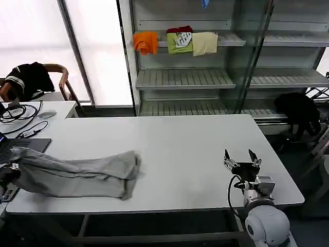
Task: Fold and organize the clothes.
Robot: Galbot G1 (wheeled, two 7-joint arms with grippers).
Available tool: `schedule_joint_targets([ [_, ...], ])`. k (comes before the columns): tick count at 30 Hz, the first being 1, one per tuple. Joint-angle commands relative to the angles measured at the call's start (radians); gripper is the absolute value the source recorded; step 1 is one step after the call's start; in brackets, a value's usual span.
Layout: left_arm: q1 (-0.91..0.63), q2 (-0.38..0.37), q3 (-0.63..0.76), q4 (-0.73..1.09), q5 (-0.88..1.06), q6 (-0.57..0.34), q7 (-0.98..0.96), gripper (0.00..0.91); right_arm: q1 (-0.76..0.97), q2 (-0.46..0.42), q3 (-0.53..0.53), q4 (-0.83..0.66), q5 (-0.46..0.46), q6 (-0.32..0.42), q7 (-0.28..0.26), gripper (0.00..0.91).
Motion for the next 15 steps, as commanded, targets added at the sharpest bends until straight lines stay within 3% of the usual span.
schedule_joint_targets([
  [1,-0.006,0.067,-0.004,-0.007,0.014,-0.004,0.008,0.010,-0.001,0.000,0.002,-0.001,-0.001,0.002,0.001,0.907],
  [15,0.000,-0.084,0.254,-0.321,0.083,0.063,-0.071,0.010,-0.037,0.010,0.058,0.004,-0.009,0.008,0.000,0.907],
])
